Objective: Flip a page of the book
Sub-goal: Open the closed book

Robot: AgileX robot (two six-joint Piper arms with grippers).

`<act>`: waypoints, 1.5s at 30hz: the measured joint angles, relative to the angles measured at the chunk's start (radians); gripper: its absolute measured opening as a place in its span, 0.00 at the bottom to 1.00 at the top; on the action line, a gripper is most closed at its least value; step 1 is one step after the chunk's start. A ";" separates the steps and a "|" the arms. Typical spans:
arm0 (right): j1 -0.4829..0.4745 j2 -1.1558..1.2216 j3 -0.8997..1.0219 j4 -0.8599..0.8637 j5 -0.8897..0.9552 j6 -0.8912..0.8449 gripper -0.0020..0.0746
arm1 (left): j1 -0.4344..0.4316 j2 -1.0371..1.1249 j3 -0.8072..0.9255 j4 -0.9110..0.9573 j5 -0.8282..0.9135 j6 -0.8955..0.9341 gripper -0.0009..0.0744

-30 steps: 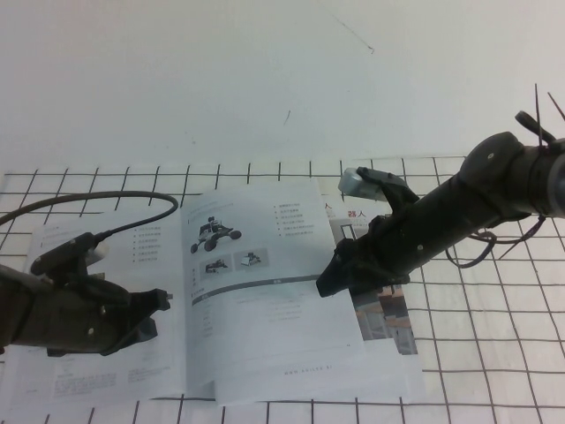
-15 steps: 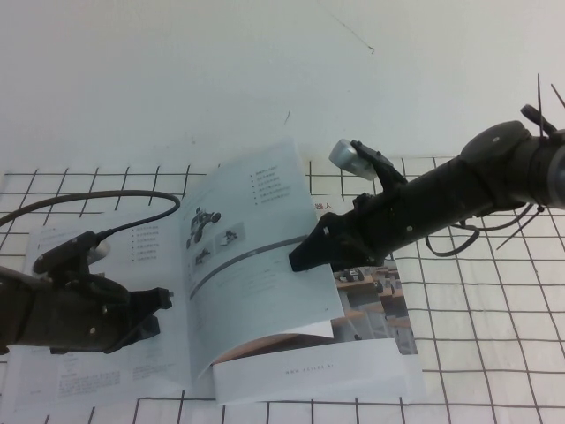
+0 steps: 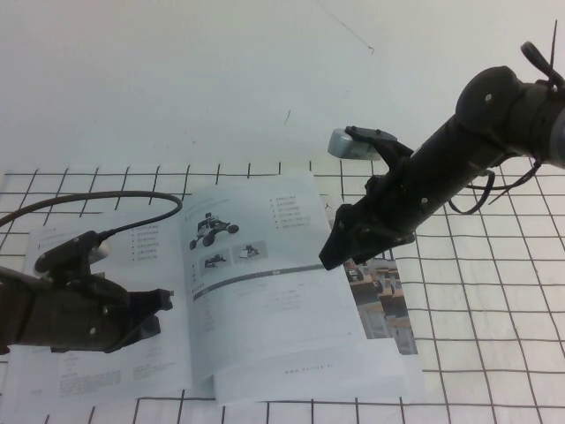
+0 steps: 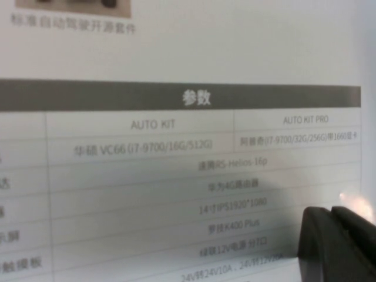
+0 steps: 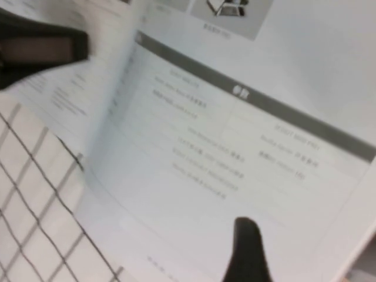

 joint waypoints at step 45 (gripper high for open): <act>0.001 0.070 -0.116 -0.051 0.016 0.167 0.64 | 0.000 0.001 0.000 -0.028 0.000 0.013 0.01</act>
